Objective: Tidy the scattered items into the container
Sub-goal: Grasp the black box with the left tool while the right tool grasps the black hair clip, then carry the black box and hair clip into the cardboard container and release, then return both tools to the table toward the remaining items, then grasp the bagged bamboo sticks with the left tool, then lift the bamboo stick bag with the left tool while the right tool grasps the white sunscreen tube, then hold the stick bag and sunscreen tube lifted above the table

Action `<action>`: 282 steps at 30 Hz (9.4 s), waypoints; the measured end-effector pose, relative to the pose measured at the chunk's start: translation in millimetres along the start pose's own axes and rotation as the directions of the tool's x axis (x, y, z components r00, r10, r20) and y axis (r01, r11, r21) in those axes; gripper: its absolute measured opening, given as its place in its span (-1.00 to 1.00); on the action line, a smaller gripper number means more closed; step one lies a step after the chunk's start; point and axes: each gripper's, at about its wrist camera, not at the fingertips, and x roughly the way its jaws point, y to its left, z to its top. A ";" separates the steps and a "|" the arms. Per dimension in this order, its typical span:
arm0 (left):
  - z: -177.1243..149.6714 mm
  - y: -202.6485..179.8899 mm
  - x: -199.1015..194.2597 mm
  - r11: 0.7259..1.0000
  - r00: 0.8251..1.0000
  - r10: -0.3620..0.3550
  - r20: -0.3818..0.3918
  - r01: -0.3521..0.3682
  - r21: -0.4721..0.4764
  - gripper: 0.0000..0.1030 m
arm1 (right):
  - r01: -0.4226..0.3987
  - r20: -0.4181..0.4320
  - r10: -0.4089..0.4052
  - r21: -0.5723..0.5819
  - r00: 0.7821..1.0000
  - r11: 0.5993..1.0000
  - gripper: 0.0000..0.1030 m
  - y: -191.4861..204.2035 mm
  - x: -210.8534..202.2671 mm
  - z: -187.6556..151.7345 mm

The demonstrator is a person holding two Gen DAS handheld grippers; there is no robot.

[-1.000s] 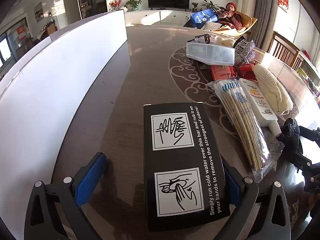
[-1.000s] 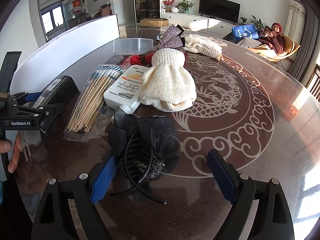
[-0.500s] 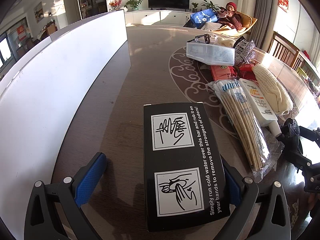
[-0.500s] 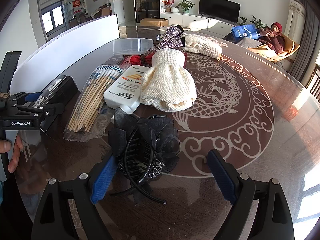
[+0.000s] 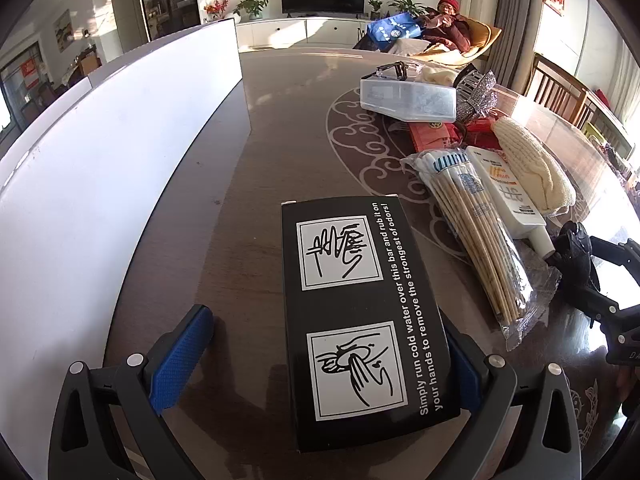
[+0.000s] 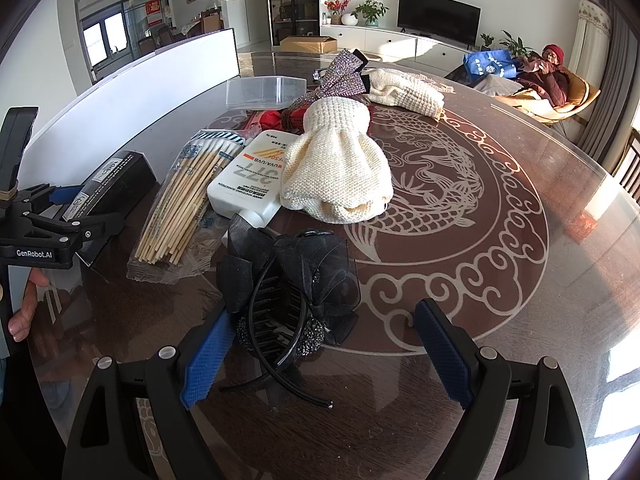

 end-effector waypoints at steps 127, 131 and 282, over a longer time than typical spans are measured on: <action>-48.3 -73.6 -34.8 0.996 0.998 -0.055 0.002 0.054 0.076 1.00 | 0.068 0.009 -0.070 0.096 0.998 0.993 0.48 -6.5 -30.0 -32.0; -48.1 -73.5 -34.3 0.996 0.998 -0.055 0.000 0.055 0.077 1.00 | 0.068 0.009 -0.070 0.096 0.998 0.993 0.48 -6.5 -30.0 -32.1; 1.5 -9.3 1.1 0.997 0.999 -0.043 -0.013 0.043 0.066 1.00 | 0.029 0.015 -0.030 0.042 0.999 0.999 0.42 10.2 4.6 11.4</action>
